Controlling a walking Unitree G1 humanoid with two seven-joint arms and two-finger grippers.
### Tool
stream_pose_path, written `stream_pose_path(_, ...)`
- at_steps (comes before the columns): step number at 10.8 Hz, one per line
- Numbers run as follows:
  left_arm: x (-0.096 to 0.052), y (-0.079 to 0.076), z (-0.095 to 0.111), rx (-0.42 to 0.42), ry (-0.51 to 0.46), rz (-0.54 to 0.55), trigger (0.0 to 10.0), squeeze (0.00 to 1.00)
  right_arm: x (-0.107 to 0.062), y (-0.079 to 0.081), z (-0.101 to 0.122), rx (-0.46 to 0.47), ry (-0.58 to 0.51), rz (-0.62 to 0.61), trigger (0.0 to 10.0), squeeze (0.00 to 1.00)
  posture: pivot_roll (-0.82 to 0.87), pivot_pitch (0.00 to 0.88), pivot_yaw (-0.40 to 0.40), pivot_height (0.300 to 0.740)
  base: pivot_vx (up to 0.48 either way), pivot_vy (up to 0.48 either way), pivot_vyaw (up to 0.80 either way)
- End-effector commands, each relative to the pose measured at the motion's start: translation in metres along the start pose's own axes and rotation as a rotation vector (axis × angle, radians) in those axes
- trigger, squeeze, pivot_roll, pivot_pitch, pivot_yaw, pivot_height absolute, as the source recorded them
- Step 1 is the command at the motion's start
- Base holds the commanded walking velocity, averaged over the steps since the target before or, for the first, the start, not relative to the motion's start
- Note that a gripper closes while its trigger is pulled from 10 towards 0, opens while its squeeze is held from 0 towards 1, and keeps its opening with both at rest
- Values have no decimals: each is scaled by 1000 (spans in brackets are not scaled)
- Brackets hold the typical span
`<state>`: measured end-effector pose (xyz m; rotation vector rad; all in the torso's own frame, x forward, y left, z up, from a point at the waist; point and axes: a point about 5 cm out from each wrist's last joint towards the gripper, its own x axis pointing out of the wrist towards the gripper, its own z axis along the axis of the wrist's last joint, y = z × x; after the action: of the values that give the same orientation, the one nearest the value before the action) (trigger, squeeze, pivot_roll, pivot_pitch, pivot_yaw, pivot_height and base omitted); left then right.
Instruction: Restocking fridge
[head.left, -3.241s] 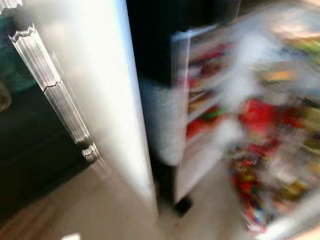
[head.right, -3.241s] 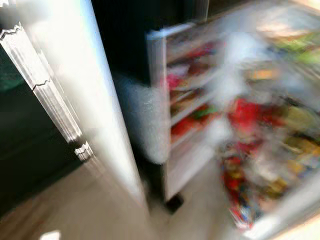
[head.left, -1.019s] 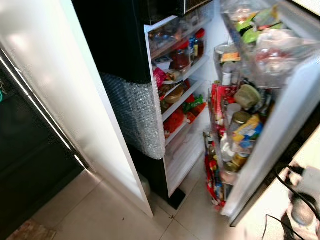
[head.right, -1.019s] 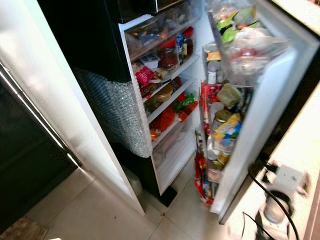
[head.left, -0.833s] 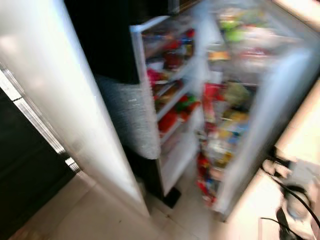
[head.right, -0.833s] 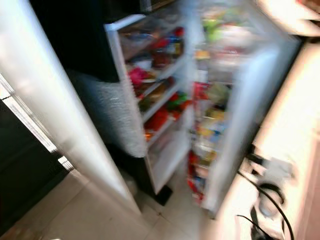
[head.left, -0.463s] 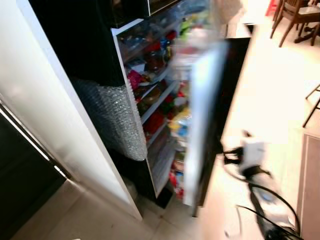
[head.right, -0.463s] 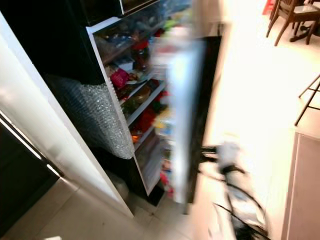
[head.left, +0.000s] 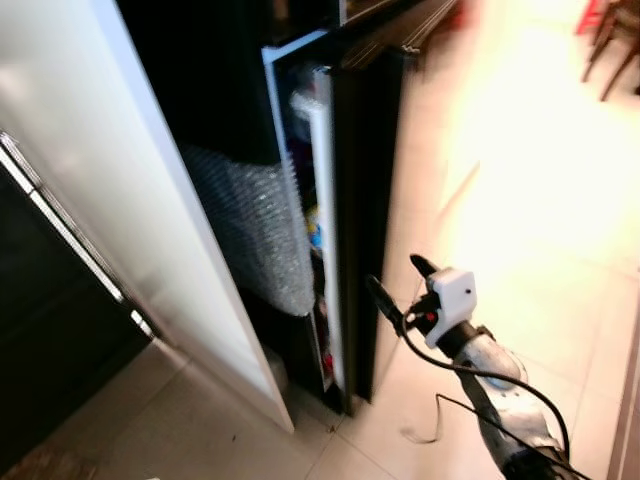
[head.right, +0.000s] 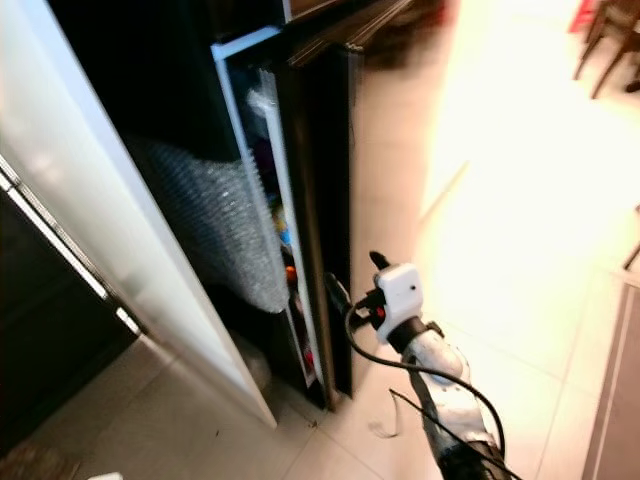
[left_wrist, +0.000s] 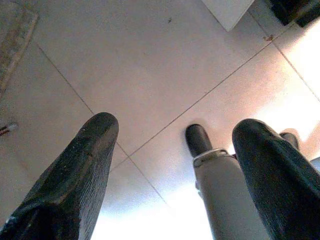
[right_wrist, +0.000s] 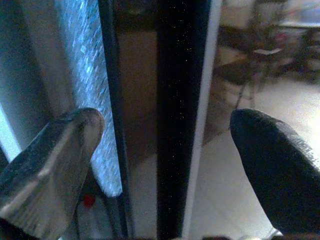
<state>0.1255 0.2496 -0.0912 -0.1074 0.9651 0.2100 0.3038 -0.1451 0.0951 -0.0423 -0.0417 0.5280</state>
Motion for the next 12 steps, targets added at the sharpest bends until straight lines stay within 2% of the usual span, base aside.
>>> stream_pose_path(1,-2,4,-6,-9,15,15,10000,0,1,3,6,7,-15,29,10000,0,-328,0,90,740,0,0,0)
stream_pose_path(6,-2,4,-5,-15,13,15,10000,0,-6,3,3,22,28,79,10000,0,-327,0,83,740,0,0,0)
stream_pose_path(12,-1,0,-6,-22,13,12,10000,0,-15,-5,1,20,67,78,10000,0,-330,0,66,740,0,0,0)
